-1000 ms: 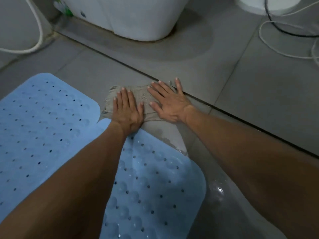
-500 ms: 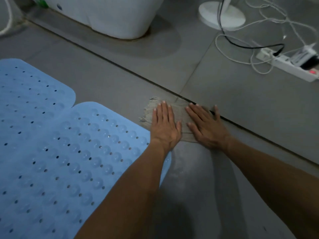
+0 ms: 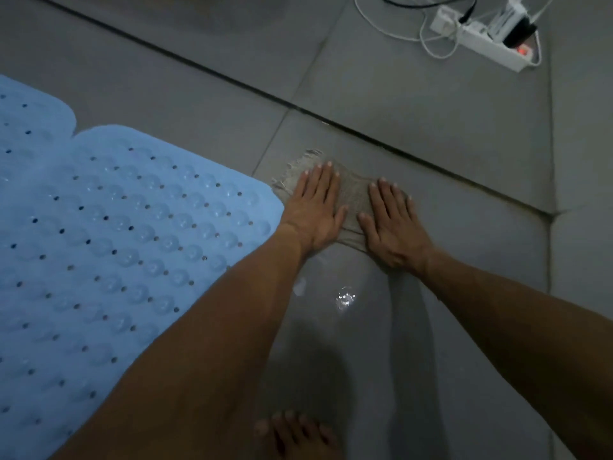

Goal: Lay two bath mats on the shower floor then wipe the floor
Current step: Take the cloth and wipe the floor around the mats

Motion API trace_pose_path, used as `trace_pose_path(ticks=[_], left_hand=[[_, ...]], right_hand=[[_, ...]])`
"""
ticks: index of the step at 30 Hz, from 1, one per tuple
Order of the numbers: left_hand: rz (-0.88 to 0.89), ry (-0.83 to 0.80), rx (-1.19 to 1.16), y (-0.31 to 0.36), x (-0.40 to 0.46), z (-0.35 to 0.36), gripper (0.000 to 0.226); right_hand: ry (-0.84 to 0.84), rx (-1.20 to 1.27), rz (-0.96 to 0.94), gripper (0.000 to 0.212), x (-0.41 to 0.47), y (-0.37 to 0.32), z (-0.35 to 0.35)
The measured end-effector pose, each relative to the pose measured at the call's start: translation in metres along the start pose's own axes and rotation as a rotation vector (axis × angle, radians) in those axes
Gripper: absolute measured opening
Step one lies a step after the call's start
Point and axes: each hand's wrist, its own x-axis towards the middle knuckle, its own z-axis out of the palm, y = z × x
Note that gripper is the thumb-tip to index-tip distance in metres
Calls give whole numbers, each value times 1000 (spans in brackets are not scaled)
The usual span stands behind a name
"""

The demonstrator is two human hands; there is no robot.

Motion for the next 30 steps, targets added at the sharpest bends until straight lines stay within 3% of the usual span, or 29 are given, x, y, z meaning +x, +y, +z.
trace_pose_path(ticks=[6, 9, 19, 26, 30], left_hand=[[56, -2, 9, 14, -44, 4, 68], [95, -21, 19, 15, -62, 5, 68], [211, -33, 15, 17, -148, 15, 67], [192, -85, -5, 15, -190, 12, 65], [188, -157, -7, 7, -232, 7, 66]], right_hand=[[-112, -45, 93, 84, -43, -13, -1], [-187, -35, 171, 77, -63, -22, 1], [-206, -30, 286, 79, -135, -57, 26], [-226, -86, 273, 82, -143, -66, 30], [-333, -171, 212, 87, -166, -90, 34]])
